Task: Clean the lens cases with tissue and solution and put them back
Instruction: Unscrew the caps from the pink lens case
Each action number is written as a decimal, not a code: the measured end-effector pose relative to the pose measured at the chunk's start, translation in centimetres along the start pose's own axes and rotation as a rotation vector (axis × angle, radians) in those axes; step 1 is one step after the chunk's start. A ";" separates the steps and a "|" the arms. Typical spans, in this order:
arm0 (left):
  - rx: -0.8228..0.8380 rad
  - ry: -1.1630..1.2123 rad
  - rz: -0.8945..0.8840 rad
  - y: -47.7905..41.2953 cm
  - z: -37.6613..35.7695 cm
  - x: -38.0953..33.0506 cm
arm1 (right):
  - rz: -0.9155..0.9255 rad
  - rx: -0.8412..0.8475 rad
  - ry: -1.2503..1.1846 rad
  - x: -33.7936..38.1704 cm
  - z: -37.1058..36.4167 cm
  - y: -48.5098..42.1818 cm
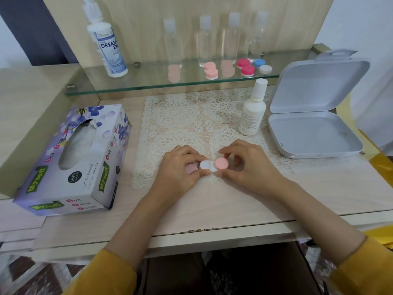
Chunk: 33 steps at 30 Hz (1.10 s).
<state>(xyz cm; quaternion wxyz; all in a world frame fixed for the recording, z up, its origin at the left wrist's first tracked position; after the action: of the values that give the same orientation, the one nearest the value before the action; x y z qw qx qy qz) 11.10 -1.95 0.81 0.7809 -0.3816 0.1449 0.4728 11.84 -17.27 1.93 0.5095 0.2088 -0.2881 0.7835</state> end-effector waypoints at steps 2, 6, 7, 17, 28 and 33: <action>0.005 0.004 0.008 0.0 0.0 0.0 | -0.046 -0.021 0.004 -0.1 0.1 -0.1; 0.003 0.002 0.015 0.0 0.0 0.1 | -0.008 0.049 -0.016 -0.1 0.0 -0.1; 0.003 0.002 0.023 0.0 0.0 0.1 | 0.008 0.066 -0.024 -0.1 -0.1 -0.1; 0.014 0.003 0.054 0.1 0.1 -0.2 | -0.057 0.010 -0.010 -0.1 -0.2 -0.1; 0.024 -0.007 0.045 0.1 0.1 -0.2 | -0.070 0.027 0.108 0.6 -0.5 0.0; 0.022 -0.019 0.047 0.1 0.1 -0.2 | 0.007 0.130 0.218 1.4 -0.2 0.1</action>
<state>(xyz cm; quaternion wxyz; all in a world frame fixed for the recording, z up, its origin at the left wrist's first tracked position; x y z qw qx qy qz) 10.91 -1.96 0.95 0.7751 -0.3650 0.1517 0.4929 11.17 -16.19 2.63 0.5208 0.1537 -0.1803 0.8202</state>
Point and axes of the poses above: each hand's wrist, its own y-axis away from the middle knuckle, its own z-axis out of the back of the hand, x = y × z, the point moved 6 cm from there along -y, towards the middle knuckle, and after that the axes turned 4 degrees about -z, right-handed, at the moved point
